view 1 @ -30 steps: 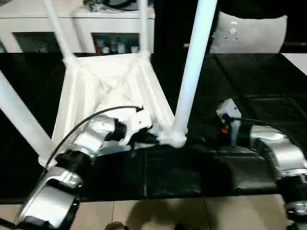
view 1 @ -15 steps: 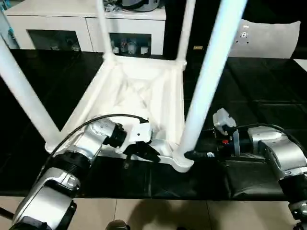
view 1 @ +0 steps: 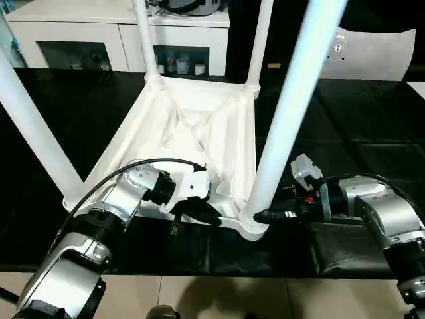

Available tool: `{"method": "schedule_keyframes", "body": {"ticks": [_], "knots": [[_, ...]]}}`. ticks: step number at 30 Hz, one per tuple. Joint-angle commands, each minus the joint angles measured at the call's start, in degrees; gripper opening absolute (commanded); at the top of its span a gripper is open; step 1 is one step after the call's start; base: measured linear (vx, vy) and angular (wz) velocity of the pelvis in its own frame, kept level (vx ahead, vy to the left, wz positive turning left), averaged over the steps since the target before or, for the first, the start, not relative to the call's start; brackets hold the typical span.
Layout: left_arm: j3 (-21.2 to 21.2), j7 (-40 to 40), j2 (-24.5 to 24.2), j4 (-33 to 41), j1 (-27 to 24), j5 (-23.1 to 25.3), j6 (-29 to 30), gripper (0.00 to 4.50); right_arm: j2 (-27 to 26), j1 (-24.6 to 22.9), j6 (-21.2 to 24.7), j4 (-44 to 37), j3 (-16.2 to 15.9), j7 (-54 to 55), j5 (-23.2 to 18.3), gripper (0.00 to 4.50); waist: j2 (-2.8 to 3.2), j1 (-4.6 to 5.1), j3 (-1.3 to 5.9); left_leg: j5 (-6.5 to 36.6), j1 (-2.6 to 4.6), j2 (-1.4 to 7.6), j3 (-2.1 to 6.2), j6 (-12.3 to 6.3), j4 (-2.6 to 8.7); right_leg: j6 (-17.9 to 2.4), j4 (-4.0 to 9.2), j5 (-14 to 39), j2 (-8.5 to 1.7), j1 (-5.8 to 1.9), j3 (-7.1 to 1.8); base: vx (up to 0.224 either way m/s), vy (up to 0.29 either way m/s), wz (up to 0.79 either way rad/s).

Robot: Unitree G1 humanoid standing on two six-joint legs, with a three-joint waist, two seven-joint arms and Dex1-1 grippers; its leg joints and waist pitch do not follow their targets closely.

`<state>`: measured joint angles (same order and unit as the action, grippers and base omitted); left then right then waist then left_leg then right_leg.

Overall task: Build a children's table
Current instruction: Rotate leg to tighten

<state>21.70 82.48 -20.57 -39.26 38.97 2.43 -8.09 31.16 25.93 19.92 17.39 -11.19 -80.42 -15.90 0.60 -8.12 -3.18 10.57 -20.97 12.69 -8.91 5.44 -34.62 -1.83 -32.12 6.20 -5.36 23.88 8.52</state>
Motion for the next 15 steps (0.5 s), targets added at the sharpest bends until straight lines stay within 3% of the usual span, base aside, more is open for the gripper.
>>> {"method": "schedule_keyframes", "body": {"ticks": [1, 5, 6, 10, 12, 15], "knots": [[0.13, 1.08, 0.16, 1.45, 2.10, -0.54, -1.83, 0.00, -0.30, 0.57, 0.99, -0.59, -0.07, -1.02, -1.46, 1.97, 0.21, 0.53, 4.80, 12.96, 0.78, 0.67, -0.62, -3.09, 3.88, -5.80, 4.07, 25.59, -2.92, -3.81, -2.38, 0.000, 0.000, 0.00], [-0.80, -0.74, 0.55, 1.93, 1.55, -0.94, 0.42, 0.00, -1.14, -1.10, 3.07, -3.28, 0.37, 0.60, -2.81, 1.93, 0.30, 0.50, 4.78, 13.07, 0.81, 0.64, -0.61, -2.91, 3.90, -5.51, 4.09, 26.01, -2.88, -3.86, -2.38, 0.000, 0.000, 0.00], [-2.34, -4.30, 1.85, 2.80, 1.26, -1.67, 4.22, 0.00, -2.48, -2.21, 4.35, -5.18, 0.95, 4.76, -2.39, 1.93, 0.20, 0.49, 4.72, 12.94, 0.79, 0.67, -0.66, -2.82, 3.93, -5.41, 4.16, 26.05, -2.94, -3.82, -2.41, 0.000, 0.000, 0.00], [-3.38, -8.74, 3.80, 5.08, 0.72, -1.90, 8.89, 0.00, -6.92, -2.09, 6.33, -5.08, 2.48, 16.27, 0.56, 1.93, 0.35, 1.02, 4.58, 13.98, 0.82, 0.30, -0.55, -1.71, 3.92, -4.12, 4.57, 28.77, -2.88, -3.79, -1.96, 0.000, 0.000, 0.00], [-3.48, -11.08, 4.92, 6.19, 0.45, -1.50, 10.54, 0.00, -9.55, -1.23, 7.69, -4.05, 3.44, 22.16, 1.95, 1.92, 0.31, 2.02, 4.32, 15.54, 0.84, -0.08, -0.46, -0.98, 3.81, -2.96, 5.18, 31.58, -2.79, -3.72, -1.43, 0.000, 0.000, 0.00], [-4.69, -17.78, 8.51, 6.50, 1.33, -1.06, 13.89, 0.00, -15.44, 1.42, 10.27, -0.88, 5.89, 35.82, 5.18, 1.91, 0.20, 4.85, 4.19, 17.63, 0.55, -0.67, -0.03, -0.87, 3.37, 0.34, 6.40, 35.23, -2.57, -4.11, -0.01, 0.000, 0.000, 0.00]]}}
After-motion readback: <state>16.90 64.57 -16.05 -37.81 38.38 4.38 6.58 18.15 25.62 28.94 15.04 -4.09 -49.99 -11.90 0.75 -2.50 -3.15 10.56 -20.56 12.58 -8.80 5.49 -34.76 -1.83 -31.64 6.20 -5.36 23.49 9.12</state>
